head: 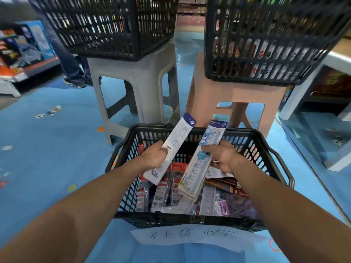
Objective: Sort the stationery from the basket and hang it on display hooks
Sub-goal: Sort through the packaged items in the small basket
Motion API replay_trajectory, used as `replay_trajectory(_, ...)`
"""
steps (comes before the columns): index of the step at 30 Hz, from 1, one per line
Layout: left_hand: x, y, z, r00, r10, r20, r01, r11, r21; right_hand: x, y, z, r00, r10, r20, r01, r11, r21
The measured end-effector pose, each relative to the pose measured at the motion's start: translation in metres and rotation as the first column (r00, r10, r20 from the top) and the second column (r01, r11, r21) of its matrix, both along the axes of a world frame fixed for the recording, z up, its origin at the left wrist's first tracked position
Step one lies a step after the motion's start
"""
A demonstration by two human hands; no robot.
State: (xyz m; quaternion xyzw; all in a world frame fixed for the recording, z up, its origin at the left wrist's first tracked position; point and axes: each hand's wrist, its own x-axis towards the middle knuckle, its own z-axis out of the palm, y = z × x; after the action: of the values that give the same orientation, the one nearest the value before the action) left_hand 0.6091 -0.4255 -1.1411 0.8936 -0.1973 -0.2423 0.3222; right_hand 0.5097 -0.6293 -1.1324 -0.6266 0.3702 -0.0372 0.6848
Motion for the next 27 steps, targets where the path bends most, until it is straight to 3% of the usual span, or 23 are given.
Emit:
replay_trajectory(6,-0.009,-0.008,0.008,0.971,-0.073,-0.229,0.021,0.976,-0.219,0.005,0.013,0.010,0.999,-0.022,0.023,0.023,0.999,-0.046)
replay_trajectory(12,-0.017,-0.012,0.013,0.915,-0.166,-0.367,0.069,0.962,-0.263,0.014,0.025,0.007,1.000,-0.013,0.024,0.014,1.000,-0.027)
replay_trajectory(18,-0.036,-0.021,0.011,0.960,-0.241,-0.143,0.206,0.953,-0.222,0.018,0.029,0.009,0.998,-0.056,0.026,0.057,0.998,-0.034)
replay_trajectory(22,-0.043,-0.027,0.011,0.969,-0.241,-0.060,0.217,0.938,-0.271,0.016,0.028,0.017,0.990,-0.113,0.081,0.101,0.985,0.141)
replay_trajectory(24,-0.045,-0.031,0.010,0.977,-0.212,0.013,0.209,0.952,-0.221,0.015,0.030,0.017,0.994,-0.052,0.093,0.043,0.994,0.104)
replay_trajectory(27,-0.044,-0.037,0.002,0.978,-0.185,-0.097,0.151,0.947,-0.282,0.017,0.031,0.011,0.991,-0.048,0.125,0.046,0.999,0.019)
